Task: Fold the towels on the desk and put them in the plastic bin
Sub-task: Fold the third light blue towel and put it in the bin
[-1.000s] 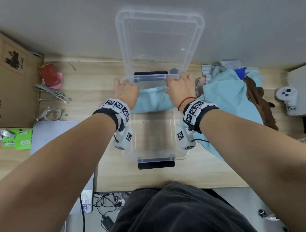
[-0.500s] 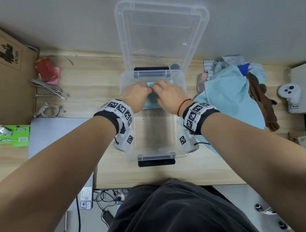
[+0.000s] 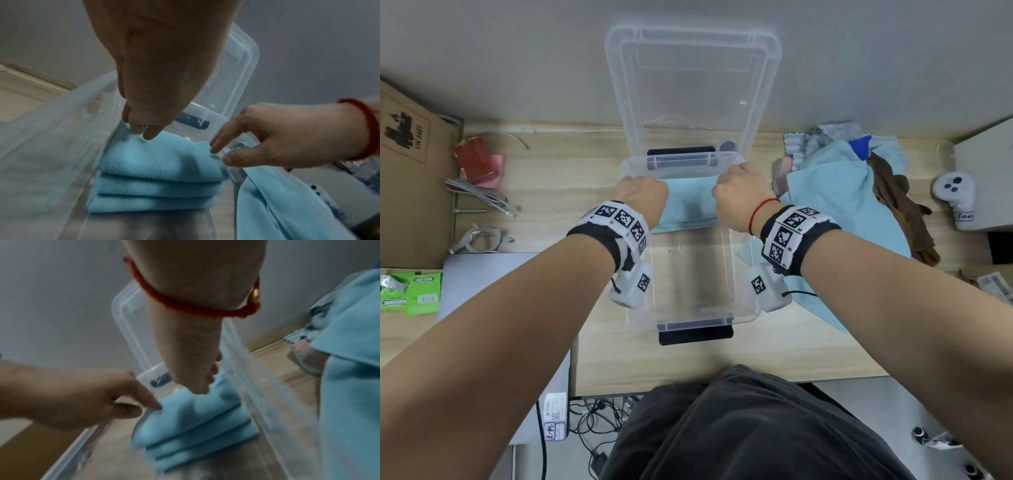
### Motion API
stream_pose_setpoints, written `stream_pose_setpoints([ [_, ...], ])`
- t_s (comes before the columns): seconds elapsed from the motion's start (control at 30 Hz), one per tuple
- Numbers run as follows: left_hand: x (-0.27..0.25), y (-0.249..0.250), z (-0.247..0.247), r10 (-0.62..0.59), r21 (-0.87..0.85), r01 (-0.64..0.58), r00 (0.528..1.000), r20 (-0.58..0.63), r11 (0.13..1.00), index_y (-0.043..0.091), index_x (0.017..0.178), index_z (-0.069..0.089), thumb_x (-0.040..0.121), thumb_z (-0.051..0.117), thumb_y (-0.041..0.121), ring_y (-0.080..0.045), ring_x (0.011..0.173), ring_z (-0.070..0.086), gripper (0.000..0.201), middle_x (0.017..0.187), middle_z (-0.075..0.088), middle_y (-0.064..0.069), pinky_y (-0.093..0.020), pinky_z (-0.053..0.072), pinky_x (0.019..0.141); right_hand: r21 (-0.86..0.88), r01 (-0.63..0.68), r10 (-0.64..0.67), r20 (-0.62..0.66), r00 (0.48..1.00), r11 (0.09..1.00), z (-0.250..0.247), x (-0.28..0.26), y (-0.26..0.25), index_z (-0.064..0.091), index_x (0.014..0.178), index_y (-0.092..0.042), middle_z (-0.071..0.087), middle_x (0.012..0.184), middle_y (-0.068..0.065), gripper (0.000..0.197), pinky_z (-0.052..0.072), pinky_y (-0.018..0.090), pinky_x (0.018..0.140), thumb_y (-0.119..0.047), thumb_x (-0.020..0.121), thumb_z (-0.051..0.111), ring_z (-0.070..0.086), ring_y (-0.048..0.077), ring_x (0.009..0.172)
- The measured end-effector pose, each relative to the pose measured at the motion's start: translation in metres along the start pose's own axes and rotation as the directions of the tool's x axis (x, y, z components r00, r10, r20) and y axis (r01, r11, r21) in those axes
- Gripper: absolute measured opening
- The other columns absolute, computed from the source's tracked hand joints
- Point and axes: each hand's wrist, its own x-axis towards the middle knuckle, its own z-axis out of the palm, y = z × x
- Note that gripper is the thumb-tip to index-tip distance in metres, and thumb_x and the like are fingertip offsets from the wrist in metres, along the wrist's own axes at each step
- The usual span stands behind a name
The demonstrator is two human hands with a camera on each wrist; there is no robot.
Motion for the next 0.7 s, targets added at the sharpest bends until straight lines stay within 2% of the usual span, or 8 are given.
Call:
stream_pose_setpoints([
  [0.1, -0.005, 0.0, -0.02, -0.07, -0.204, 0.049, 0.992, -0.101, 0.978, 0.02, 0.12, 0.064, 0.088, 0.051, 0.003, -0.029, 0.098, 0.062, 0.038, 0.114, 0.064, -0.007, -0.032, 0.044, 0.074, 0.287, -0.07, 0.126, -0.181, 0.975, 0.955, -0.01, -0.018, 0.03, 0.067, 0.101, -0.02, 0.063, 0.108, 0.002, 0.023, 0.036, 0.035, 0.085, -0.023, 0.088, 0.048, 0.055, 0.029, 0.106],
  [0.13, -0.006, 0.003, -0.028, -0.08, -0.257, 0.041, 0.987, -0.142, 0.966, 0.021, 0.117, 0.065, 0.088, 0.05, 0.004, -0.03, 0.096, 0.062, 0.037, 0.114, 0.065, -0.008, -0.033, 0.045, 0.074, 0.347, -0.098, 0.179, -0.211, 0.961, 0.933, -0.011, -0.025, 0.043, 0.066, 0.099, -0.021, 0.063, 0.106, 0.002, 0.021, 0.041, 0.037, 0.085, -0.023, 0.087, 0.048, 0.057, 0.032, 0.103],
  [0.2, -0.005, 0.014, -0.046, -0.083, -0.353, 0.003, 0.973, -0.214, 0.936, 0.023, 0.115, 0.066, 0.089, 0.049, 0.006, -0.031, 0.096, 0.061, 0.035, 0.112, 0.066, -0.006, -0.033, 0.047, 0.074, 0.416, -0.168, 0.278, -0.219, 0.935, 0.894, -0.011, -0.042, 0.068, 0.066, 0.098, -0.019, 0.065, 0.103, 0.005, 0.02, 0.048, 0.04, 0.08, -0.023, 0.086, 0.05, 0.059, 0.034, 0.1],
  [0.3, -0.002, 0.046, -0.07, -0.068, -0.436, -0.075, 0.95, -0.304, 0.897, 0.028, 0.11, 0.066, 0.091, 0.049, 0.012, -0.031, 0.096, 0.063, 0.03, 0.109, 0.068, -0.003, -0.036, 0.05, 0.077, 0.484, -0.282, 0.411, -0.183, 0.893, 0.828, 0.0, -0.071, 0.103, 0.065, 0.102, -0.019, 0.063, 0.107, 0.005, 0.02, 0.049, 0.04, 0.078, -0.023, 0.088, 0.052, 0.057, 0.031, 0.104],
  [0.4, -0.004, 0.089, -0.085, -0.061, -0.453, -0.118, 0.93, -0.361, 0.884, 0.029, 0.106, 0.067, 0.094, 0.047, 0.02, -0.029, 0.099, 0.062, 0.024, 0.107, 0.067, -0.001, -0.036, 0.049, 0.077, 0.531, -0.377, 0.499, -0.103, 0.86, 0.759, 0.021, -0.101, 0.134, 0.062, 0.109, -0.02, 0.061, 0.115, 0.005, 0.023, 0.051, 0.042, 0.083, -0.024, 0.088, 0.054, 0.059, 0.031, 0.104],
  [0.5, -0.002, 0.135, -0.087, -0.019, -0.441, -0.159, 0.928, -0.373, 0.883, 0.027, 0.107, 0.066, 0.094, 0.048, 0.022, -0.028, 0.102, 0.061, 0.023, 0.108, 0.067, -0.001, -0.038, 0.05, 0.08, 0.527, -0.482, 0.547, 0.036, 0.836, 0.7, 0.049, -0.132, 0.158, 0.054, 0.121, -0.019, 0.056, 0.123, 0.008, 0.033, 0.049, 0.041, 0.085, -0.025, 0.089, 0.057, 0.058, 0.034, 0.107],
  [0.6, 0.011, 0.178, -0.081, 0.023, -0.49, -0.19, 0.945, -0.327, 0.851, 0.025, 0.11, 0.063, 0.093, 0.048, 0.022, -0.027, 0.1, 0.061, 0.023, 0.106, 0.068, -0.002, -0.039, 0.051, 0.081, 0.523, -0.582, 0.572, 0.202, 0.795, 0.623, 0.078, -0.161, 0.179, 0.048, 0.13, -0.018, 0.049, 0.132, 0.012, 0.044, 0.045, 0.04, 0.089, -0.026, 0.088, 0.061, 0.056, 0.035, 0.113],
  [0.7, 0.027, 0.215, -0.072, 0.028, -0.601, -0.172, 0.97, -0.24, 0.78, 0.021, 0.122, 0.055, 0.091, 0.055, 0.023, -0.026, 0.105, 0.06, 0.031, 0.111, 0.066, -0.002, -0.036, 0.05, 0.087, 0.526, -0.636, 0.554, 0.33, 0.765, 0.565, 0.109, -0.181, 0.195, 0.044, 0.132, -0.017, 0.045, 0.135, 0.012, 0.05, 0.045, 0.042, 0.094, -0.028, 0.087, 0.063, 0.053, 0.035, 0.118],
])
